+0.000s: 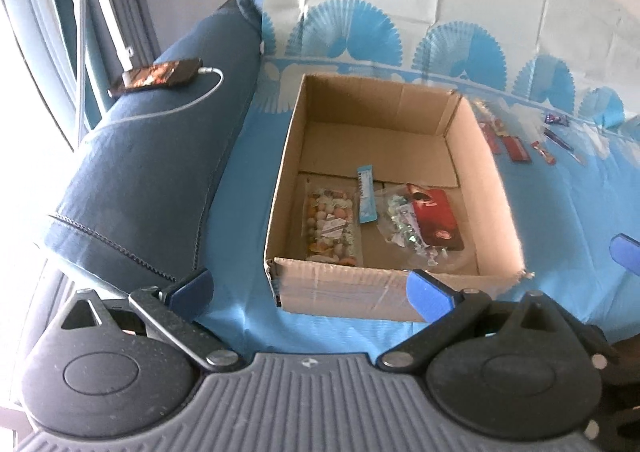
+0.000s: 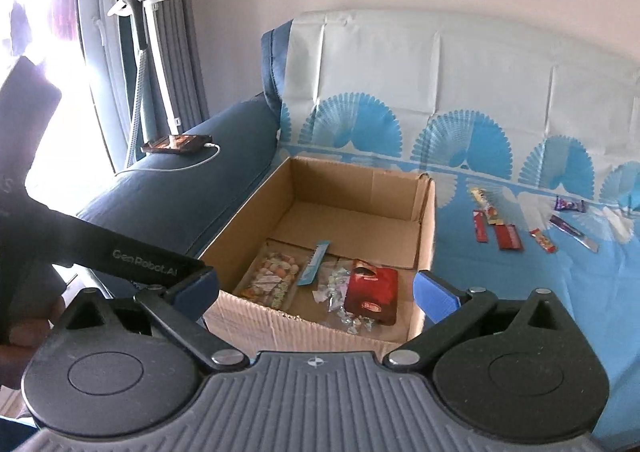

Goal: Organize snacks

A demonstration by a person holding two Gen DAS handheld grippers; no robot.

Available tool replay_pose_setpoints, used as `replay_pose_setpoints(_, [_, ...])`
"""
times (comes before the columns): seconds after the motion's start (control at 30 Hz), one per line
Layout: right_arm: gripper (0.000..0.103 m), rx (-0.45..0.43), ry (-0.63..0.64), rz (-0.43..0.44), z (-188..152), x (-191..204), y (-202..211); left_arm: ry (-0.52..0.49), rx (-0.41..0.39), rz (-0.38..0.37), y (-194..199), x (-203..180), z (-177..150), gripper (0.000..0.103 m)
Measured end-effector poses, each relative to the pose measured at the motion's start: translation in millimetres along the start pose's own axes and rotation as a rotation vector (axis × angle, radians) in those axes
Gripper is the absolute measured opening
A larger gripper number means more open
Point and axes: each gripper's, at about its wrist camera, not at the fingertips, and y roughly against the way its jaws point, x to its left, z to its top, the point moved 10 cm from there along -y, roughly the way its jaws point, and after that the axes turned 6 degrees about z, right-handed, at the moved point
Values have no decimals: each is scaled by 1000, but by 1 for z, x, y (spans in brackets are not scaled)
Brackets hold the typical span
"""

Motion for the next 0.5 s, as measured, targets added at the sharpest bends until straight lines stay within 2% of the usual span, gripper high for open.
replay_pose_setpoints(0.23, [103, -37, 0, -15, -1, 1, 18, -27, -51, -1, 20, -4, 1, 103])
replay_pose_setpoints(0.5, [103, -52, -1, -24, -2, 0, 28, -46, -68, -7, 27, -8, -1, 103])
